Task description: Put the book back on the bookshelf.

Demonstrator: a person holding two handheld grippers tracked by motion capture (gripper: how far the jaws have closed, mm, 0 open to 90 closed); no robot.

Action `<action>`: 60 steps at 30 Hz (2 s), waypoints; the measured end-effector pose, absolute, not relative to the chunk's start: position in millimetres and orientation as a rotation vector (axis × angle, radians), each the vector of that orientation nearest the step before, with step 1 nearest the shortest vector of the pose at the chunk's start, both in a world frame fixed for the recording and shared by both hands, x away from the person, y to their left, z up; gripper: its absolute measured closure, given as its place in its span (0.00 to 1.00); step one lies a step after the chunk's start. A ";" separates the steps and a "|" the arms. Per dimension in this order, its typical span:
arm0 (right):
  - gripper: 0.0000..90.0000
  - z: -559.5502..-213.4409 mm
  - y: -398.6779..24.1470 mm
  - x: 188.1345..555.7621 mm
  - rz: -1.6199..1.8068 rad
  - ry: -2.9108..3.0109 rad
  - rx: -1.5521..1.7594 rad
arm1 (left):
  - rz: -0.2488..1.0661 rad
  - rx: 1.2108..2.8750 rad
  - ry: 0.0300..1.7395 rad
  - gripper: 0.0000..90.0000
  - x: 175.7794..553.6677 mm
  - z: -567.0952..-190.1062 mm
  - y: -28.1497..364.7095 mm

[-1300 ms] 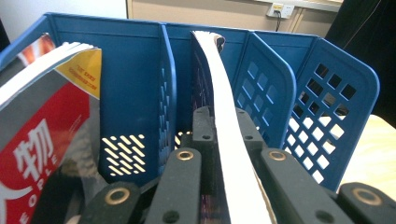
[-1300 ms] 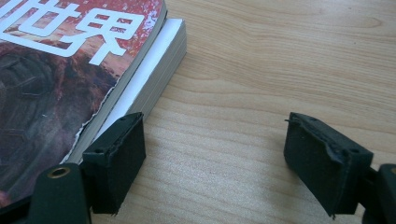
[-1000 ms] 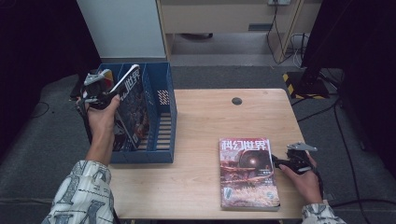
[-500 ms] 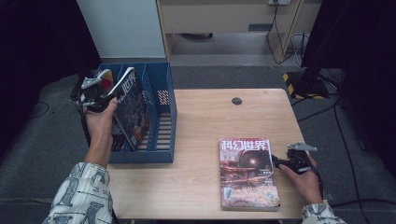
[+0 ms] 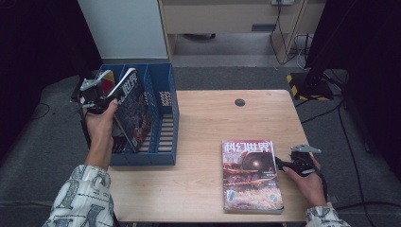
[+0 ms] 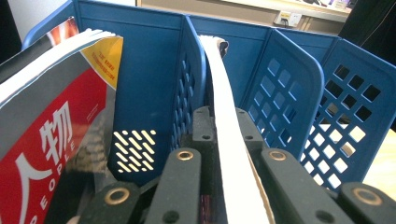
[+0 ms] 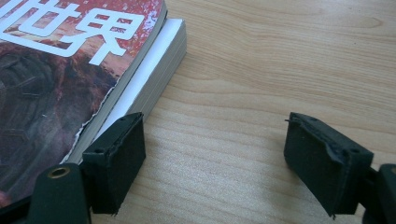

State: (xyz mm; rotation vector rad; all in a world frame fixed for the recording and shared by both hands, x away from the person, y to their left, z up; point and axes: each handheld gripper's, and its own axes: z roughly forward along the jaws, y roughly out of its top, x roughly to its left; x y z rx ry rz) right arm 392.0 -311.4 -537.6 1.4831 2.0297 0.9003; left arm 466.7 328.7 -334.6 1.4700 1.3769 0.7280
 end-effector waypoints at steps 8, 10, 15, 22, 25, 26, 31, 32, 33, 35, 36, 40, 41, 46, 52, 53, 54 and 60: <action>0.23 -537.6 -311.9 392.2 0.899 2.034 1.476 | 0.740 1.453 1.365 0.91 466.6 -332.7 328.1; 0.23 -537.6 -311.8 392.2 0.900 2.032 1.479 | 0.740 1.449 1.364 0.91 466.7 -332.5 328.4; 0.23 -537.6 -311.9 392.2 0.899 2.034 1.476 | 0.736 1.455 1.382 0.91 467.3 -335.8 331.1; 0.23 -537.6 -311.8 392.1 0.899 2.033 1.478 | 0.720 1.490 1.403 0.90 467.1 -335.0 330.6; 0.23 -537.6 -311.6 392.1 0.900 2.031 1.481 | 0.711 1.493 1.399 0.89 465.6 -334.8 331.0; 0.23 -537.6 -311.6 392.1 0.900 2.031 1.481 | 0.711 1.493 1.399 0.88 465.6 -334.8 331.0; 0.23 -537.6 -311.6 392.0 0.900 2.030 1.482 | 0.733 1.498 1.384 0.85 460.4 -332.0 333.9; 0.23 -537.6 -311.5 392.0 0.900 2.029 1.483 | 0.732 1.498 1.380 0.84 459.9 -332.1 334.4; 0.23 -537.6 -311.5 392.0 0.900 2.029 1.483 | 0.729 1.500 1.378 0.84 459.4 -332.2 334.7; 0.23 -537.6 -311.5 391.9 0.900 2.029 1.483 | 0.736 1.506 1.374 0.81 458.5 -332.6 334.4; 0.23 -537.6 -311.4 391.9 0.900 2.028 1.486 | 0.737 1.507 1.372 0.80 457.9 -332.9 334.1; 0.23 -537.6 -311.3 391.9 0.900 2.027 1.486 | 0.735 1.504 1.368 0.74 455.9 -333.8 333.0; 0.23 -537.6 -311.3 391.8 0.900 2.027 1.486 | 0.745 1.506 1.369 0.71 454.0 -334.3 332.3; 0.23 -537.6 -311.2 391.8 0.900 2.026 1.488 | 0.759 1.511 1.367 0.65 447.2 -335.8 332.9; 0.23 -537.6 -311.3 391.7 0.897 2.028 1.487 | 0.763 1.519 1.363 0.60 435.1 -343.1 334.2; 0.23 -537.5 -311.3 391.7 0.897 2.028 1.486 | 0.765 1.521 1.362 0.58 432.9 -344.4 334.4; 0.23 -537.5 -311.2 391.8 0.897 2.028 1.487 | 0.758 1.519 1.363 0.57 430.9 -345.6 334.6; 0.23 -537.6 -311.1 391.6 0.896 2.025 1.490 | 0.750 1.530 1.360 0.51 418.0 -354.6 335.4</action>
